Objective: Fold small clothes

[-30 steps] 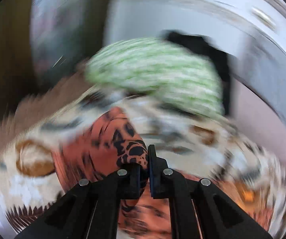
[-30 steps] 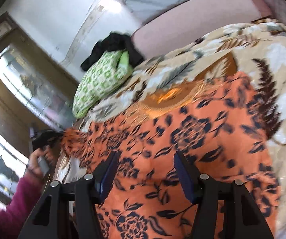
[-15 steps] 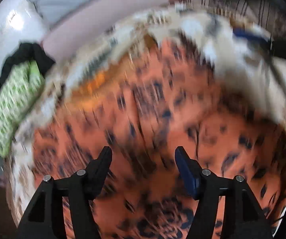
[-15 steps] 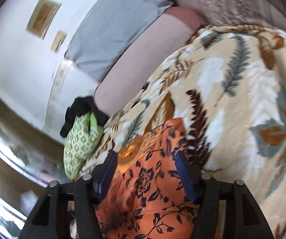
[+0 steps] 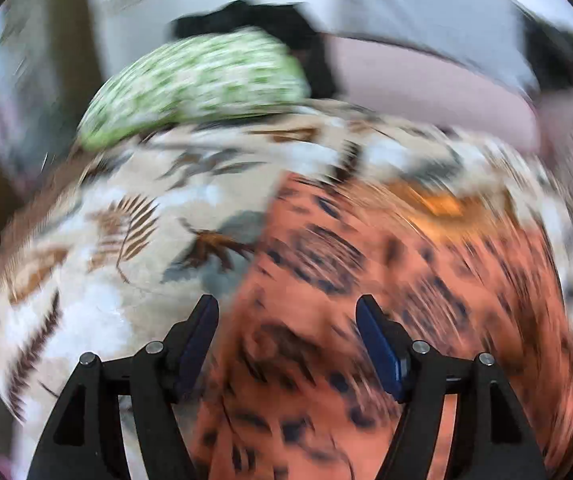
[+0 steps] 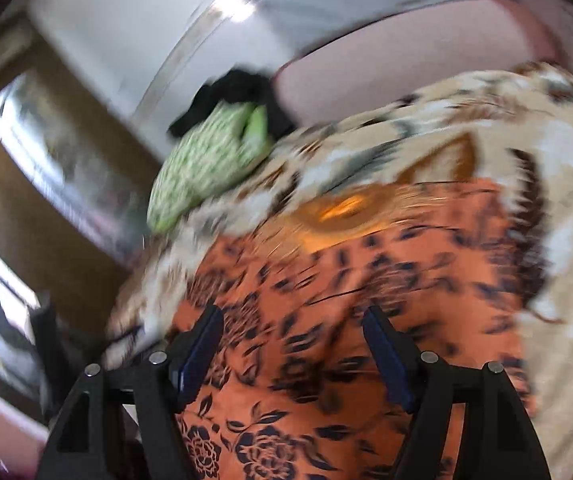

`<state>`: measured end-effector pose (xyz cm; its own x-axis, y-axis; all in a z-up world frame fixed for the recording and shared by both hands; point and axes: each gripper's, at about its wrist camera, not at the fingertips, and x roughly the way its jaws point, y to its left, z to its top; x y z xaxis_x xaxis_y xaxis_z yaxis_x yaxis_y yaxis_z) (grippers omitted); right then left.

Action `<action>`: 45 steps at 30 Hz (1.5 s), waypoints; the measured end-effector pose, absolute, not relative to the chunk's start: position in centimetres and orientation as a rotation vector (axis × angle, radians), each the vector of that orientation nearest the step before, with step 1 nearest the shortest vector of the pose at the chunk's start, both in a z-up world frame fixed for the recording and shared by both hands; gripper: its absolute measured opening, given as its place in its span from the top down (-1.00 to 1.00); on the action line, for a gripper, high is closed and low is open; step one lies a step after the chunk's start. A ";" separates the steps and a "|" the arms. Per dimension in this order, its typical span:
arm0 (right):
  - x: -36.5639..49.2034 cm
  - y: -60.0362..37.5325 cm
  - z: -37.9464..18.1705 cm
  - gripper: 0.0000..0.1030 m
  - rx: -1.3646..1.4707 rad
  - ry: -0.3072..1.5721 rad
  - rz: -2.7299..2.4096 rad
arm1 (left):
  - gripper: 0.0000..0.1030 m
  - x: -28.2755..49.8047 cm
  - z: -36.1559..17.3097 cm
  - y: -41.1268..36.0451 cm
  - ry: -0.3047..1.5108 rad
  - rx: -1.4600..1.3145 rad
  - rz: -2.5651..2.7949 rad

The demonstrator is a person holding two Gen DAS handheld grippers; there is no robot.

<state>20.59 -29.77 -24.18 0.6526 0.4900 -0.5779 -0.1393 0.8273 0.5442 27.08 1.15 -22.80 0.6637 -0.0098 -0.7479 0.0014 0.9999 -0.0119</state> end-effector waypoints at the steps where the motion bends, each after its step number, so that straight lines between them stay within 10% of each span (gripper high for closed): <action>1: 21.2 -28.1 -24.3 -0.45 0.448 0.805 0.380 | -0.39 28.1 -23.4 1.6 0.856 -0.041 0.023; 16: 28.6 -13.1 -30.4 -0.45 0.190 1.097 0.215 | -0.61 29.6 -28.7 5.2 0.990 -0.130 0.095; 21: 27.9 -14.5 -29.9 0.71 0.108 1.084 0.165 | -0.61 29.6 -29.0 6.3 0.990 -0.150 0.084; 34: 21.3 -42.0 -27.9 0.47 0.571 0.985 -0.277 | -0.60 29.1 -28.4 5.5 0.953 -0.092 0.103; 45: 21.3 -34.7 -25.7 0.42 0.393 0.876 -0.095 | -0.60 27.2 -26.1 4.7 0.797 -0.022 0.142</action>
